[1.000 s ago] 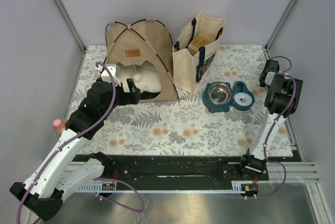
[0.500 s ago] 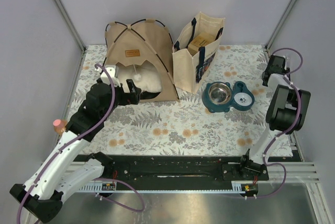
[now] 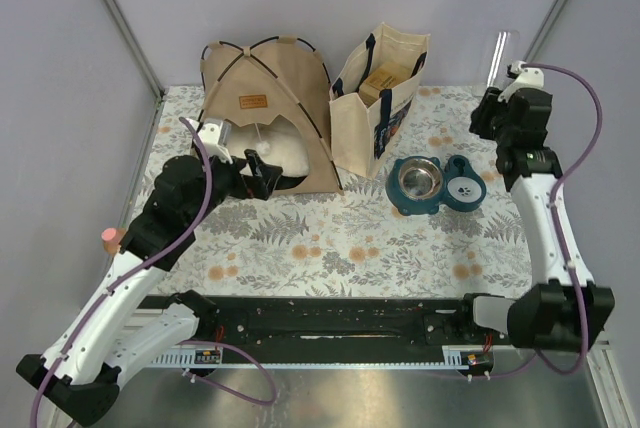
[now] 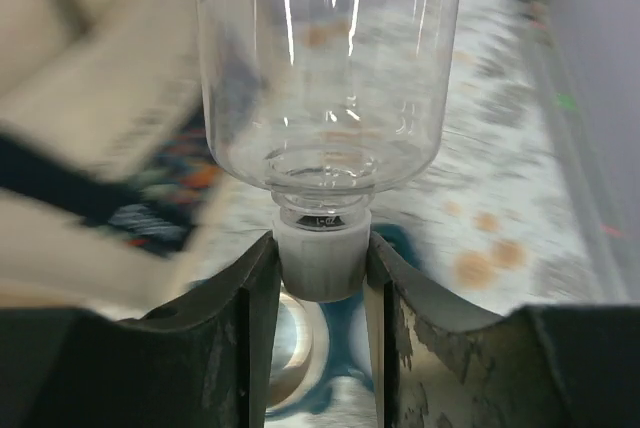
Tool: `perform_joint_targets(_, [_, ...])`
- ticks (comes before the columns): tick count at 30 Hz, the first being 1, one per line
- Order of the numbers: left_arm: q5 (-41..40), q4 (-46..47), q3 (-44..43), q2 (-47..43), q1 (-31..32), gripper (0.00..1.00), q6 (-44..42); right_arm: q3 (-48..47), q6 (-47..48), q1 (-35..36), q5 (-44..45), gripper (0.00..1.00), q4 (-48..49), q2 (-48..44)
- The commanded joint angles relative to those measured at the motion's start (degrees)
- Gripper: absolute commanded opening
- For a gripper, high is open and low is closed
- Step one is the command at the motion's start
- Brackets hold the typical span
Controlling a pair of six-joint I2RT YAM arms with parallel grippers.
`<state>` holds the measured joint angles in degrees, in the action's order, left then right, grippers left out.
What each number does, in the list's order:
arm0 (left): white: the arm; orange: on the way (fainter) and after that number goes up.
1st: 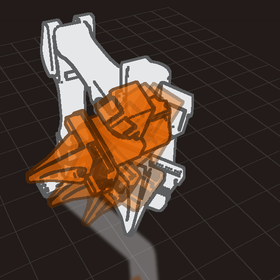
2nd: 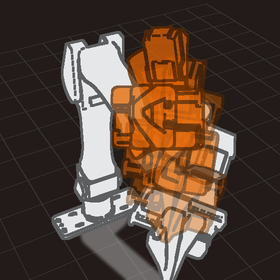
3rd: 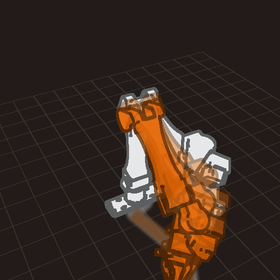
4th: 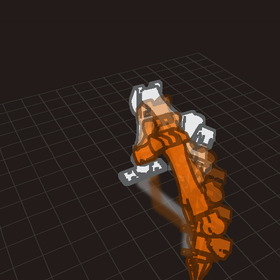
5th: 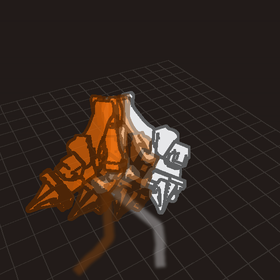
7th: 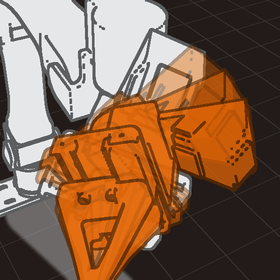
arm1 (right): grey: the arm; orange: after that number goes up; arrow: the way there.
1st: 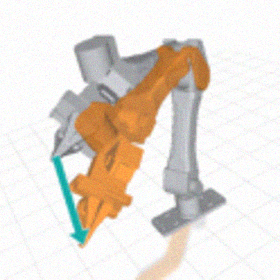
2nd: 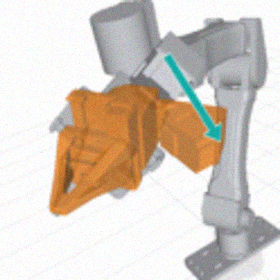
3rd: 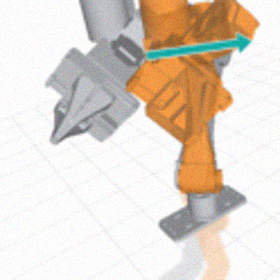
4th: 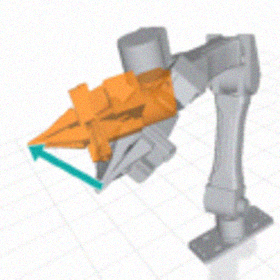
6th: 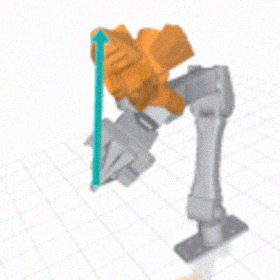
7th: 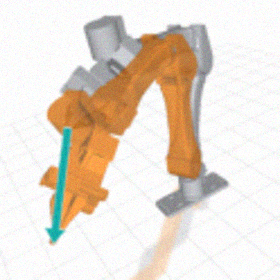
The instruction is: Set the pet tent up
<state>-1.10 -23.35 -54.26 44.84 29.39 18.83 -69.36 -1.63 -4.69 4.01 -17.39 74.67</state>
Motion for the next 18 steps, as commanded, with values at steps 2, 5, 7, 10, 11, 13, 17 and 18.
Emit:
perform_joint_targets(2, [10.14, 7.18, -6.2, 1.47, -0.38, 0.99, 0.5, 6.77, -19.35, 6.6, -29.47, 0.0, 13.13, -10.41])
perform_joint_targets(5, [14.8, 9.81, -7.96, 2.97, -0.29, 0.99, 2.78, 11.6, -26.65, 13.02, -35.99, 0.0, 24.38, -13.67])
perform_joint_targets(7, [17.26, 11.22, -9.71, 4.11, -0.29, 0.99, 4.54, 14.15, -30.86, 16.53, -39.42, 0.0, 30.8, -14.64])
perform_joint_targets(10, [21.04, 14.46, -11.74, 5.78, -0.3, 0.99, 7.27, 16.18, -38.34, 21.37, -41.79, 0.0, 40.73, -14.73])
perform_joint_targets(11, [21.92, 15.61, -12.09, 6.22, -0.29, 0.99, 7.97, 16.71, -40.97, 22.69, -42.76, 0.0, 44.07, -14.12])
perform_joint_targets(13, [24.64, 20.17, -11.92, 6.92, -0.3, 0.99, 9.73, 16.28, -45.02, 26.03, -43.91, 0.0, 49.01, -12.46])
perform_joint_targets(17, [28.0, 28.44, -10.78, 9.91, -0.29, 0.99, 16.4, 14.35, -48.99, 33.06, -45.23, 0.0, 55.33, -8.59])
perform_joint_targets(18, [27.56, 28.8, -11.13, 11.05, -0.29, 0.99, 17.89, 14.08, -50.39, 34.12, -45.49, 0.0, 57.36, -7.71])
